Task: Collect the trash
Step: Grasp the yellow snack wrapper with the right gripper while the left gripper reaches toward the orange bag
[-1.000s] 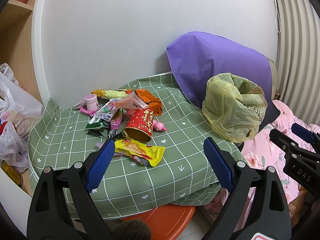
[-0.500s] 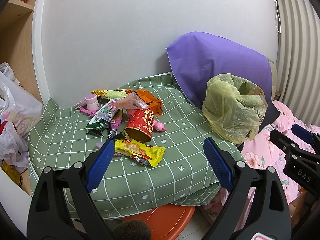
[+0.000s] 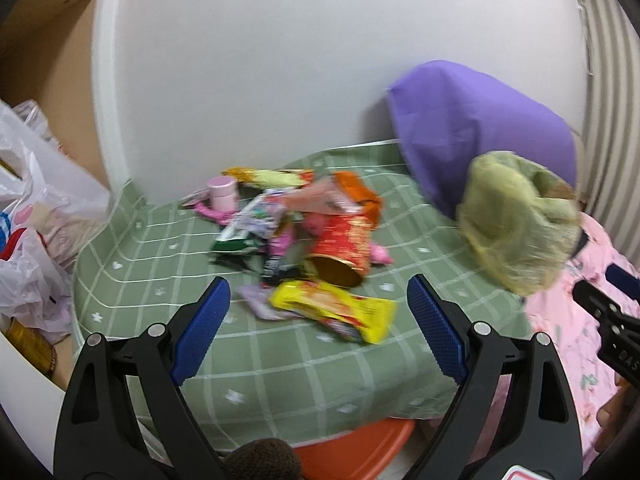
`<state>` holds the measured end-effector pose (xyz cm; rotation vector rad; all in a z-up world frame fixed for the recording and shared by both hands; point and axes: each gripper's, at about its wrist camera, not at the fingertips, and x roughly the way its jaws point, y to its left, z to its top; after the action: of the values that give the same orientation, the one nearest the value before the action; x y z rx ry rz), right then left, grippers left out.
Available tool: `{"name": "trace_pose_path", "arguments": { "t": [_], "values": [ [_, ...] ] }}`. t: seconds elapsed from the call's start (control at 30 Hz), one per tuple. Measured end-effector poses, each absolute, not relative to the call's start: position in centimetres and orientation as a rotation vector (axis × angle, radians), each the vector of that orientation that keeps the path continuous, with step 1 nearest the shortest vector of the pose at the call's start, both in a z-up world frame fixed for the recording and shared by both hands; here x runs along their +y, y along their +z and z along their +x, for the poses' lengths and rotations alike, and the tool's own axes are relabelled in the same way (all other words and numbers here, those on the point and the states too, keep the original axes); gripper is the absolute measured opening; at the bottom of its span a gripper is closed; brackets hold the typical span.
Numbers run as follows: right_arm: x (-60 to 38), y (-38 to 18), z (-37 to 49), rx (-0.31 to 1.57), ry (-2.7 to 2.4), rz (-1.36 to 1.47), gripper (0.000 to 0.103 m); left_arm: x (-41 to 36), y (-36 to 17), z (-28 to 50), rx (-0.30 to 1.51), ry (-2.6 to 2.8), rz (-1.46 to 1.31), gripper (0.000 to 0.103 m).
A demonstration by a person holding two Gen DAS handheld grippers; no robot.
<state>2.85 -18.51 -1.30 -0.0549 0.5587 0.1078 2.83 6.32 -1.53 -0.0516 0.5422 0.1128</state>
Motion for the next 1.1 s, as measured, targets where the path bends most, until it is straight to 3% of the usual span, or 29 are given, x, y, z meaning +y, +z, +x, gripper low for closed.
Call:
{"name": "trace_pose_path", "arguments": {
  "t": [0.3, 0.87, 0.93, 1.03, 1.07, 1.1],
  "values": [
    [-10.7, -5.9, 8.3, 0.665, 0.430, -0.165, 0.076, 14.8, -3.7, 5.2, 0.585, 0.216, -0.149, 0.086],
    [0.4, -11.7, 15.7, 0.793, 0.683, -0.268, 0.074, 20.1, -6.0, 8.6, 0.674, 0.269, -0.209, 0.086],
    [-0.4, -11.7, 16.2, 0.825, 0.700, -0.229, 0.065, 20.1, -6.4, 9.2, 0.687, 0.256, -0.206, 0.086],
    [-1.8, -11.3, 16.2, 0.840, 0.714, -0.193, 0.037, 19.6, -6.8, 9.9, 0.699, 0.228, -0.205, 0.086],
    [-2.3, -11.1, 16.2, 0.834, 0.702, -0.195, 0.032, 19.3, -6.9, 10.2, 0.700, 0.216, -0.204, 0.086],
    [-2.6, -10.8, 16.3, 0.833, 0.687, -0.200, 0.019, 19.0, -6.9, 10.4, 0.701, 0.206, -0.203, 0.086]
  ]
}}
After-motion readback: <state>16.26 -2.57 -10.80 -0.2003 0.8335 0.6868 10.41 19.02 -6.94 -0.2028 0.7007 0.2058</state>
